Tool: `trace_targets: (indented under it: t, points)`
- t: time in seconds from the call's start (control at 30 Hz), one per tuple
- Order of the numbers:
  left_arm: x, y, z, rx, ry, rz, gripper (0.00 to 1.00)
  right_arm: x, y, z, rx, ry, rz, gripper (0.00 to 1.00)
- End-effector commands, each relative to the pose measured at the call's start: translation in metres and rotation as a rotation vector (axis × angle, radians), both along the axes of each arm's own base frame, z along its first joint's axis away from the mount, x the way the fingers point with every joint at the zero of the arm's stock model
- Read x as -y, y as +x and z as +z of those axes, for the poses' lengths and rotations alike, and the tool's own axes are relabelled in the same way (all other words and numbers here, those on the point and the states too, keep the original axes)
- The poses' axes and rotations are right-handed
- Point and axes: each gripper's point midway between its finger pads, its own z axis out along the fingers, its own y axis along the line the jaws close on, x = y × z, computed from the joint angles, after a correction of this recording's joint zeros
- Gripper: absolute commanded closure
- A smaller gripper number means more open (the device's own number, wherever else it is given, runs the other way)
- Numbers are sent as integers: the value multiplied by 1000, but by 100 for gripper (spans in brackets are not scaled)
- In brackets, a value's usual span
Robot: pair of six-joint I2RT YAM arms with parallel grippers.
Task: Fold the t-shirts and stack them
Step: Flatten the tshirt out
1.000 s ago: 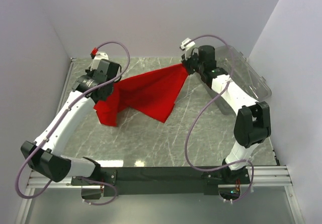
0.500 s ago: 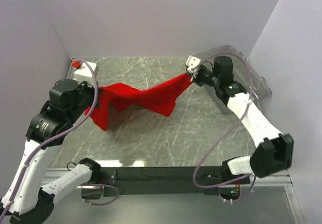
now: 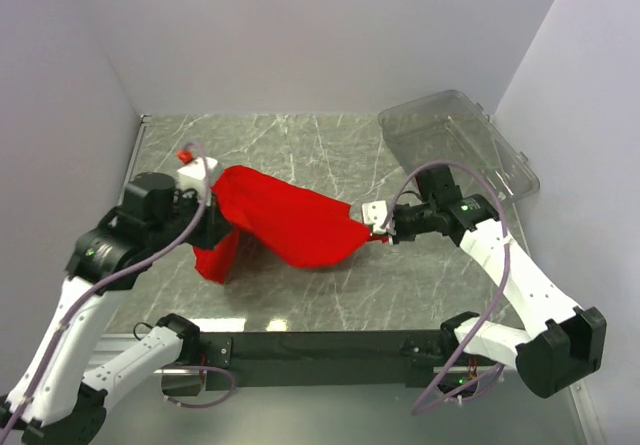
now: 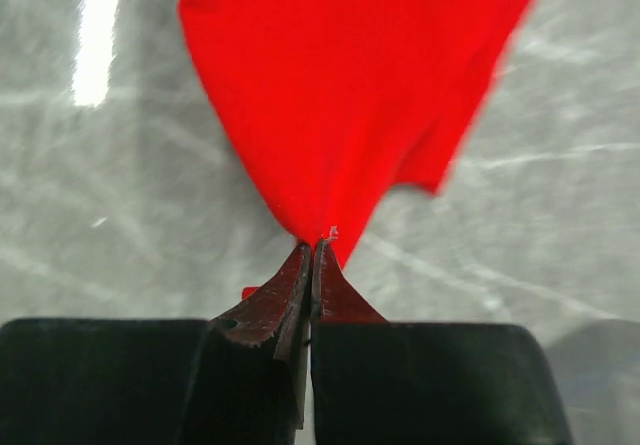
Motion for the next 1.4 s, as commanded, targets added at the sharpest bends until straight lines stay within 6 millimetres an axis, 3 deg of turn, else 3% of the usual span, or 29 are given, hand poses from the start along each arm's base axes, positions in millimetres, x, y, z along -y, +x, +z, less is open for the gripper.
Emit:
trace_targets:
  t: [0.0, 0.07, 0.1, 0.13, 0.17, 0.2, 0.3, 0.37, 0.4, 0.5, 0.53, 0.6, 0.63, 0.67, 0.7, 0.73, 0.77, 0.83, 0.9, 0.93, 1.0, 1.03, 1.2, 1.37]
  points:
    - [30, -21, -36, -214, -82, -128, 95, 6, -11, -20, -20, -76, 34, 98]
    - [30, -29, -41, -257, -86, -139, 92, 5, -14, -27, -48, -87, 40, 88]
    - [30, -32, -38, -253, -93, -137, 84, 5, -15, -28, -49, -91, 46, 80]
    - [29, -34, -36, -254, -98, -135, 79, 4, -14, -27, -45, -89, 48, 62]
    - [28, -37, -36, -261, -100, -127, 71, 3, -13, -25, -43, -82, 38, 53]
    - [27, -39, -30, -253, -107, -124, 51, 2, -10, -22, -39, -73, 27, 48]
    - [19, -38, -20, -219, -99, -85, 45, -1, 2, -6, -4, -25, 7, 37]
    - [10, -26, -15, -169, -77, -11, 43, -2, 7, 0, 4, -7, -8, 36]
    - [-2, -8, -21, -154, -51, 109, 42, -5, 18, 3, -22, 33, -69, 36]
    - [-11, 6, -27, -148, -46, 217, 40, -11, 40, 1, -90, 72, -185, 36]
    - [-16, 17, -37, -157, -63, 317, 36, -16, 55, -12, -149, 71, -231, 37]
    - [-16, 26, -59, -187, -83, 387, 29, -21, 80, -7, -266, 99, -385, 37]
    - [-19, 33, -64, -193, -110, 456, 28, -23, 93, -28, -366, 70, -452, 39]
    - [-18, 40, -67, -194, -133, 488, 26, -29, 110, -15, -385, 98, -495, 39]
    - [-16, 43, -73, -205, -145, 506, 25, -29, 119, -20, -467, 110, -584, 40]
    - [-16, 45, -87, -244, -152, 543, 25, -30, 125, -42, -548, 72, -625, 42]
    - [-23, 49, -93, -244, -144, 604, 24, -36, 135, -36, -566, 90, -656, 43]
    - [-29, 48, -111, -282, -158, 682, 23, -40, 144, -58, -627, 54, -697, 44]
    - [-37, 47, -118, -292, -179, 747, 22, -42, 156, -67, -622, 36, -740, 45]
    - [-40, 42, -124, -310, -220, 789, 20, -45, 155, -84, -653, -10, -743, 45]
    - [-43, 37, -130, -321, -273, 805, 20, -49, 160, -91, -654, -39, -751, 46]
    - [-43, 34, -131, -334, -307, 825, 19, -46, 160, -105, -671, -78, -773, 47]
    - [-43, 25, -143, -361, -376, 835, 19, -46, 167, -125, -701, -131, -824, 48]
    - [-46, 24, -142, -359, -365, 854, 19, -52, 161, -143, -714, -207, -839, 47]
